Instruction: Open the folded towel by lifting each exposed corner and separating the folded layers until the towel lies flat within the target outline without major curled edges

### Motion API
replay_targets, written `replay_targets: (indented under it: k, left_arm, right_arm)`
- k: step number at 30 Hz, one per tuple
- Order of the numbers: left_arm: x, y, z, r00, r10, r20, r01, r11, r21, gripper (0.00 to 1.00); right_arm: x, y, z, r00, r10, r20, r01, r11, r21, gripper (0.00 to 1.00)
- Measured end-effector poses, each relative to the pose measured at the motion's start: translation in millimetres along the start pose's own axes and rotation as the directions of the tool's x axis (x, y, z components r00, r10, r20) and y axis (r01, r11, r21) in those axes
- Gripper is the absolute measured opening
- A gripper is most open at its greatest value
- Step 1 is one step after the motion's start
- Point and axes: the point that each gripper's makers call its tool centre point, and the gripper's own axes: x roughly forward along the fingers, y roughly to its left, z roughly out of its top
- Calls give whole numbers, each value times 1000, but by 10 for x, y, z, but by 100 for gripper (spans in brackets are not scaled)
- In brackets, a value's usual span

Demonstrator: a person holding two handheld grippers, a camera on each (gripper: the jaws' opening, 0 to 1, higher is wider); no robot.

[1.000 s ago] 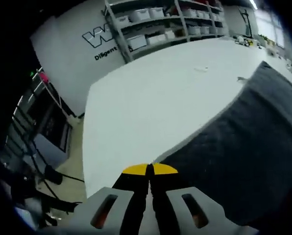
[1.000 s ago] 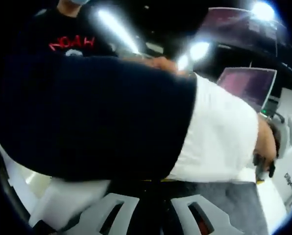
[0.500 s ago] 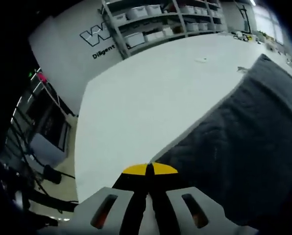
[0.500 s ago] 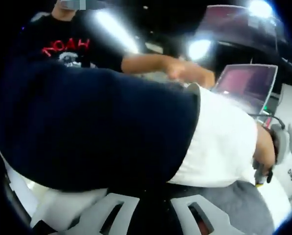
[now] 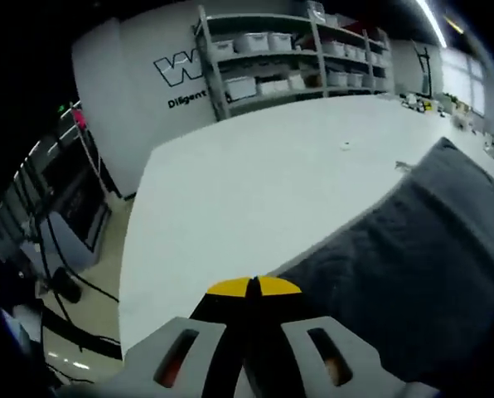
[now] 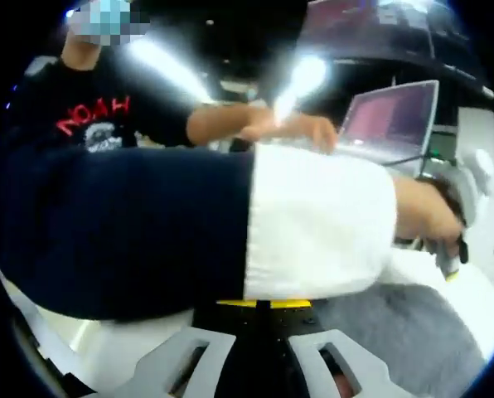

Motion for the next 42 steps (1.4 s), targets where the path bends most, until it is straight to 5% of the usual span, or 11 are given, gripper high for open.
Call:
replay_targets:
  k: [5, 11, 12, 13, 15, 22, 26, 31, 34, 40, 42]
  left_arm:
    - [-40, -51, 135, 995, -63, 75, 72, 991, -115, 2]
    - [-181, -55, 215, 980, -115, 163, 147, 969, -199, 5]
    - [-211, -94, 238, 972, -144, 187, 187, 953, -236, 8]
    - [-419, -359, 130, 965, -167, 204, 219, 939, -266, 11]
    - [-570, -485, 82, 958, -167, 232, 229, 934, -273, 11]
    - [-723, -661, 103, 938, -176, 299, 265, 920, -289, 20]
    - [-822, -895, 165, 910, -201, 363, 318, 900, -300, 27]
    - [-927, -1041, 258, 873, -224, 432, 374, 877, -302, 34]
    - [-1024, -1185, 279, 865, -232, 445, 381, 881, -281, 36]
    - [-1189, -1528, 297, 853, -259, 453, 381, 902, -202, 43]
    - [-1179, -1470, 326, 853, -259, 452, 376, 907, -190, 47]
  right_arm:
    - [-144, -27, 72, 1000, -2, 18, 1, 1000, 31, 0]
    - [-434, -195, 118, 997, -68, 35, 69, 996, -51, 0]
    - [-502, -241, 132, 996, -73, 48, 76, 995, -66, 0]
    - [-550, -288, 129, 995, -88, 46, 91, 993, -70, 0]
    - [-703, -443, 118, 990, -137, 40, 140, 986, -86, 0]
    - [-1315, -849, 99, 984, -149, 93, 143, 987, 70, 0]
    - [-1625, -1050, 65, 977, -186, 107, 177, 980, 95, 4]
    - [-1954, -1224, 26, 961, -256, 105, 247, 965, 93, 22]
    - [-2180, -1297, -30, 954, -291, 74, 285, 955, 85, 41]
    - [-2674, -1404, -80, 932, -359, 53, 356, 933, 58, 59]
    - [-2860, -1433, -117, 922, -384, 41, 381, 922, 65, 62]
